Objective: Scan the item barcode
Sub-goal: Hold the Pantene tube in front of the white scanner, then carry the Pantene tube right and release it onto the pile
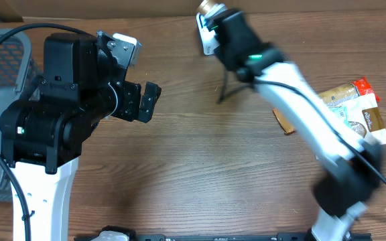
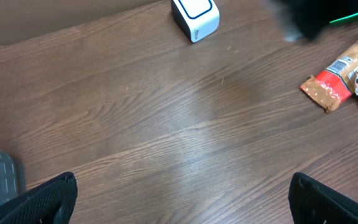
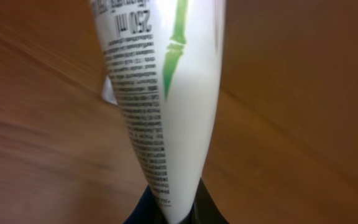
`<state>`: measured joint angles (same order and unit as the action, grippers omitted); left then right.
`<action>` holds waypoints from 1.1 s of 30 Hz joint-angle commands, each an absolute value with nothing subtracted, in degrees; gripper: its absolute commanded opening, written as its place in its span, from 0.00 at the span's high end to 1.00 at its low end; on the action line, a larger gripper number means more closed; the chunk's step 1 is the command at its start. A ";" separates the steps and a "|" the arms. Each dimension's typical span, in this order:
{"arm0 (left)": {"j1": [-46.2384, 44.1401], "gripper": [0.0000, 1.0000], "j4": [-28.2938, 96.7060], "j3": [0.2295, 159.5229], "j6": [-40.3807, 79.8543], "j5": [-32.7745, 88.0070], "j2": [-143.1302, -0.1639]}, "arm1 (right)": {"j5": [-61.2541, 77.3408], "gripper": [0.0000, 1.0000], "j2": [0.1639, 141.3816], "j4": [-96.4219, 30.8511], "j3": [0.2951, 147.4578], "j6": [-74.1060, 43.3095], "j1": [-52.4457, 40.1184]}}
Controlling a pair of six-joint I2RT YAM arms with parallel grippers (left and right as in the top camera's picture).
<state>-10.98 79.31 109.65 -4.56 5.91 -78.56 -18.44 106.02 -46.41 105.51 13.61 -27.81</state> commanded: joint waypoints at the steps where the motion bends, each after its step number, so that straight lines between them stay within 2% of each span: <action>1: -10.90 0.00 79.29 109.62 -3.84 5.78 -78.76 | -1.93 0.96 96.27 -52.73 107.22 -11.03 -21.39; 6: -10.90 0.00 79.31 109.62 -3.84 5.78 -78.76 | -0.36 0.96 93.10 -69.54 107.20 -28.29 -10.39; 10: -10.90 0.00 79.29 109.62 -3.84 5.78 -78.76 | -2.87 0.96 94.21 -74.96 103.70 -37.89 -3.90; 15: -10.90 0.00 79.29 109.62 -3.84 5.78 -78.76 | -7.07 0.96 94.37 -69.45 92.09 -46.98 0.82; 21: -10.90 0.00 79.31 109.62 -3.81 5.78 -78.76 | -7.05 0.95 94.37 -55.20 77.01 -48.69 2.96; 23: -10.87 0.00 79.29 109.62 -3.84 5.78 -78.76 | -7.05 0.82 94.37 -52.60 73.82 -49.76 3.31; 26: -10.87 0.00 79.31 109.62 -3.84 5.78 -78.76 | -7.75 0.80 94.37 -51.05 71.18 -49.67 3.33; 27: -10.87 0.00 79.29 109.62 -3.84 5.78 -78.76 | -7.94 0.73 94.37 -51.07 70.96 -49.30 3.33; 28: -10.87 0.00 79.31 109.62 -3.84 5.78 -78.76 | -7.92 0.57 94.37 -51.24 70.91 -48.29 3.33; 29: -10.87 0.00 79.31 109.62 -3.84 5.78 -78.76 | -7.88 0.48 94.37 -51.24 70.91 -47.46 3.33; 30: -10.87 0.00 79.29 109.62 -3.84 5.78 -78.76 | -7.77 0.33 94.37 -51.27 70.94 -46.33 3.33; 32: -10.90 0.00 79.29 109.62 -3.84 5.78 -78.76 | -5.67 0.22 94.13 -51.46 71.11 -43.22 3.33; 33: -10.87 0.00 79.29 109.62 -3.84 5.78 -78.76 | -4.05 0.19 93.84 -51.53 71.44 -41.19 3.33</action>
